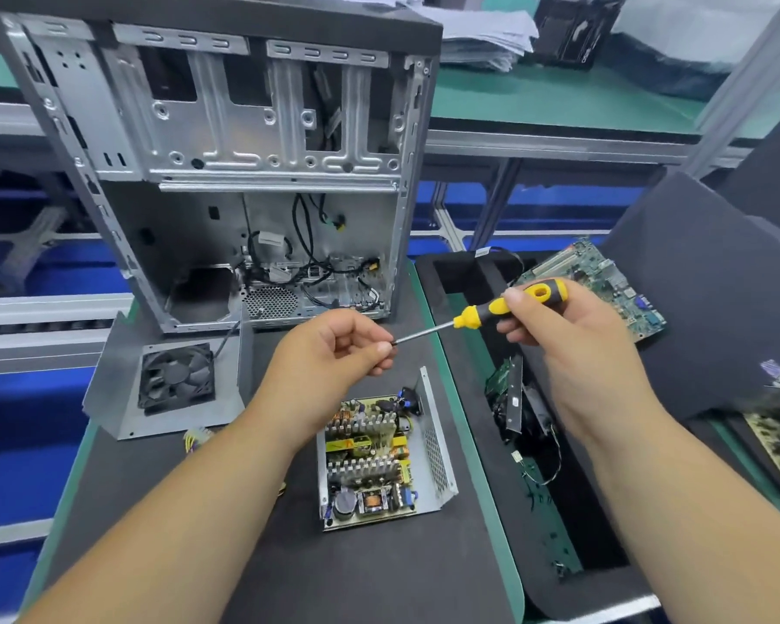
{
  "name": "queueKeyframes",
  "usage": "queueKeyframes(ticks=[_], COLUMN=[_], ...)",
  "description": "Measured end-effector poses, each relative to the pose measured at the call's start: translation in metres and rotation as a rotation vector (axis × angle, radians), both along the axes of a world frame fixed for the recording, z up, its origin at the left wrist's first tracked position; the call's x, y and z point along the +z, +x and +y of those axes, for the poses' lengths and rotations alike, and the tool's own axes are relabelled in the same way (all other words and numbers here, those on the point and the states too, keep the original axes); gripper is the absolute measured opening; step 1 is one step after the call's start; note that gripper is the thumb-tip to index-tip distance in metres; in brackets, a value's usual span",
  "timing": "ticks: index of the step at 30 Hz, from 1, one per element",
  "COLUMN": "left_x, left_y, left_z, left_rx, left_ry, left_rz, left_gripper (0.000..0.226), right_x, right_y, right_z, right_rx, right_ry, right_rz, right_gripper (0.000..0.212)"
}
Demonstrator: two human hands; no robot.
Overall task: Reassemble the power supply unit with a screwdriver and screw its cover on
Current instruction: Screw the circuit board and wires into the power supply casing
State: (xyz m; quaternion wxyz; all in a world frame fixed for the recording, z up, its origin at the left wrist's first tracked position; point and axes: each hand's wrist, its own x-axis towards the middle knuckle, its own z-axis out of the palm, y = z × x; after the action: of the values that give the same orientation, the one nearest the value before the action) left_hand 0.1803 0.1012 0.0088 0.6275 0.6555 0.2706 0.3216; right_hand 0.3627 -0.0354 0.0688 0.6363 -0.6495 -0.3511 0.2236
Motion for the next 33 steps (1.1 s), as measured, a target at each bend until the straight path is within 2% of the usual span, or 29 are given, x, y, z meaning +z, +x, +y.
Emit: queueKeyframes(ticks=[5,10,13,16,19,22,25,28,31,33], left_x=[0.01,0.02,0.025,0.031,0.038,0.043,0.045,0.035,0.016,0.005], left_y=[0.004,0.01,0.015,0.019,0.023,0.029,0.03,0.018,-0.001,-0.013], left_z=[-0.021,-0.043,-0.053,-0.062,-0.067,-0.073,-0.078,-0.077,-0.072,-0.07], left_rx=[0.115,0.236,0.251,0.273,0.315,0.287,0.235,0.444,0.691,0.737], left_ry=[0.277,0.577,0.636,0.698,0.785,0.734,0.652,0.487,0.243,0.083], left_rz=[0.139,0.27,0.284,0.286,0.343,0.355,0.353,0.383,0.557,0.631], left_gripper=[0.025,0.034,0.033,0.028,0.026,0.029,0.042,0.038,0.028,0.021], right_x=[-0.007,-0.007,0.0,0.005,0.008,0.004,-0.006,-0.018,-0.03,-0.037], right_y=[0.018,0.04,0.057,0.075,0.086,0.09,0.091,0.094,0.099,0.101], right_z=[-0.004,-0.017,-0.023,-0.029,-0.033,-0.034,-0.033,-0.03,-0.027,-0.024], right_rx=[0.038,0.141,0.243,0.382,0.528,0.605,0.629,0.63,0.639,0.64], right_ry=[0.007,-0.057,-0.102,-0.202,-0.291,-0.298,-0.278,-0.277,-0.278,-0.291], right_rz=[0.138,0.113,0.152,0.169,0.126,0.136,0.209,0.296,0.368,0.387], right_gripper=[0.01,0.013,0.01,0.019,0.012,0.011,0.013,0.018,0.021,0.02])
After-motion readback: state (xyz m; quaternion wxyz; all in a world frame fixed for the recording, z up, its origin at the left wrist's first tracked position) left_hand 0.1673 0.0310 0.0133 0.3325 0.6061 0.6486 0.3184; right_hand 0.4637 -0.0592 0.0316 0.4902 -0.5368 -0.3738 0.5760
